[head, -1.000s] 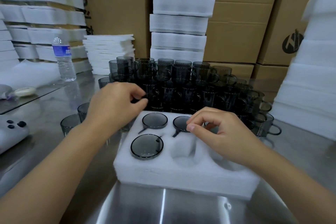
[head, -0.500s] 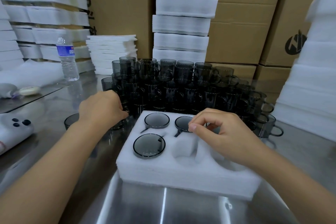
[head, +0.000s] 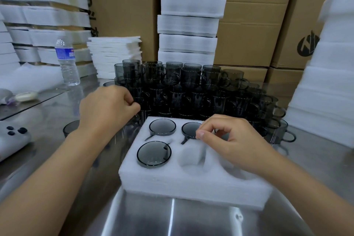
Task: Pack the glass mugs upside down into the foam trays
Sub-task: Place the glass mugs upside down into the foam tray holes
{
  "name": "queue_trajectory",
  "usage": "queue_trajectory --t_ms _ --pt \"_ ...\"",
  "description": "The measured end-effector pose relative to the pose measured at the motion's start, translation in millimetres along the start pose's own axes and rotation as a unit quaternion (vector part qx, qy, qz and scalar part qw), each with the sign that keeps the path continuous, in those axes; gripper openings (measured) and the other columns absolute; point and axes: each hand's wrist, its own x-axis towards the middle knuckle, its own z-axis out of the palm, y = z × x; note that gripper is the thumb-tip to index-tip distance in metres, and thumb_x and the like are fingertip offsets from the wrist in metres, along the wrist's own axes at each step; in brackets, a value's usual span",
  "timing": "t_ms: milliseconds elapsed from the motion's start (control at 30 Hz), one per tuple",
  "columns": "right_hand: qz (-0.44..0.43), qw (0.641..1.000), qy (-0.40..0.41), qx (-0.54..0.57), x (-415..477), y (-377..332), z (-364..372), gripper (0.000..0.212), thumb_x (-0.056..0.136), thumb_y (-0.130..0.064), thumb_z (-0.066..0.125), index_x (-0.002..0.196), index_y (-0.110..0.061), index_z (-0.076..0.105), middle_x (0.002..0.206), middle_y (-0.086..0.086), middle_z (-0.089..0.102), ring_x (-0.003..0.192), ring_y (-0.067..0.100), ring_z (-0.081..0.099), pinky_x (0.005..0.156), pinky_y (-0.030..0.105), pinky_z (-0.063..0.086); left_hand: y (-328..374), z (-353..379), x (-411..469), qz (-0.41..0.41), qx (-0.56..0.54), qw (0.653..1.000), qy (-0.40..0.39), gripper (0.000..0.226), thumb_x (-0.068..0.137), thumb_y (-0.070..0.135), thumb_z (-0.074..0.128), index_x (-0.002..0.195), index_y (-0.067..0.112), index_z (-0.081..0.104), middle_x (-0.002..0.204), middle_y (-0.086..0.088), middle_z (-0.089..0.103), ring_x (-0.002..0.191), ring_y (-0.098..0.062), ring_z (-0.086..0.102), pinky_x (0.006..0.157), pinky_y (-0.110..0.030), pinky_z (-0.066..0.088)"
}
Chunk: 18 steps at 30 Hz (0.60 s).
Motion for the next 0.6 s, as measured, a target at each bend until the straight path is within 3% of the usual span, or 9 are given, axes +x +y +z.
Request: queue_trajectory --t_ms 100,200,333,400,467,600 --pt "0.001 1.000 -0.002 -0.004 0 -1 0 0.023 0.084 -0.035 0.059 0.074 -0.018 0.070 0.083 -0.009 0.066 0.072 0.009 0.059 0.066 0.017 0.046 8 -7 -4 0.038 -0.064 0.992 0.103 0.006 0.078 0.033 0.068 0.074 0.029 0.067 0.062 0.017 0.054 0.066 -0.015 0.055 0.055 -0.026 0.037" --pt "0.003 1.000 -0.004 -0.002 -1 -1 -1 0.023 0.085 -0.034 0.059 0.075 -0.017 0.070 0.083 -0.009 0.066 0.073 0.009 0.059 0.066 0.017 0.046 14 -10 -10 0.105 -0.108 0.976 0.160 0.005 0.083 0.028 0.069 0.081 0.024 0.071 0.068 0.013 0.062 0.062 -0.013 0.058 0.052 -0.022 0.038" --pt "0.011 1.000 0.002 0.007 0 -2 -1 0.025 0.083 -0.037 0.058 0.075 -0.017 0.071 0.083 -0.007 0.066 0.074 0.010 0.060 0.069 0.023 0.048 26 -9 -21 0.183 -0.200 0.948 0.168 0.009 0.084 0.026 0.066 0.085 0.020 0.073 0.076 0.013 0.065 0.065 0.007 0.050 0.056 -0.011 0.039" --pt "0.016 1.000 0.006 0.010 0 -2 -2 0.025 0.083 -0.039 0.057 0.076 -0.019 0.071 0.080 -0.011 0.066 0.070 0.007 0.059 0.065 0.018 0.046 32 -7 -26 0.222 -0.244 0.931 0.153 0.012 0.085 0.026 0.064 0.086 0.017 0.072 0.078 0.014 0.064 0.067 0.013 0.050 0.061 -0.005 0.036" --pt "0.022 0.999 0.012 0.032 0 -2 -2 0.023 0.083 -0.045 0.058 0.079 -0.024 0.068 0.076 -0.015 0.065 0.064 0.001 0.056 0.060 0.013 0.043 37 -7 -31 0.266 -0.268 0.916 0.136 0.015 0.087 0.026 0.063 0.087 0.015 0.072 0.080 0.010 0.066 0.072 0.009 0.055 0.065 -0.010 0.042" --pt "0.053 0.987 0.042 0.147 3 1 -5 0.049 0.072 -0.066 0.051 0.101 -0.027 0.055 0.087 -0.010 0.071 0.080 0.007 0.067 0.065 0.025 0.054 46 -3 -37 0.365 -0.252 0.890 0.108 0.017 0.089 0.025 0.063 0.089 0.010 0.073 0.084 0.003 0.069 0.075 -0.015 0.064 0.061 -0.034 0.053"
